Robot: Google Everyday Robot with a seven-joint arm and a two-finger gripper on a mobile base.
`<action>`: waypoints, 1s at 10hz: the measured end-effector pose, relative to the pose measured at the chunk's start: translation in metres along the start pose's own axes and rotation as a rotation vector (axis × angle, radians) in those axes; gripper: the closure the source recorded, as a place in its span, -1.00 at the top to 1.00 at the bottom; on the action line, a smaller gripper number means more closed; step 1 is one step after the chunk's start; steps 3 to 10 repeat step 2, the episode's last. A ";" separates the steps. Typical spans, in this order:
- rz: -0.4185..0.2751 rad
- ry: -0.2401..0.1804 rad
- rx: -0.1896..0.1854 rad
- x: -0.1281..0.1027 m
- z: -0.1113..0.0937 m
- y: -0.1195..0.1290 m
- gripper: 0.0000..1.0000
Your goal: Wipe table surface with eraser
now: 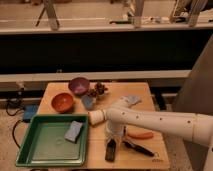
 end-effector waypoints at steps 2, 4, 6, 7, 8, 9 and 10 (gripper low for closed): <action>-0.009 -0.009 0.004 0.003 0.001 -0.017 -1.00; -0.009 -0.009 0.004 0.003 0.001 -0.017 -1.00; -0.009 -0.009 0.004 0.003 0.001 -0.017 -1.00; -0.009 -0.009 0.004 0.003 0.001 -0.017 -1.00; -0.009 -0.009 0.004 0.003 0.001 -0.017 -1.00; -0.009 -0.009 0.004 0.003 0.001 -0.017 -1.00; -0.009 -0.009 0.004 0.003 0.001 -0.017 -1.00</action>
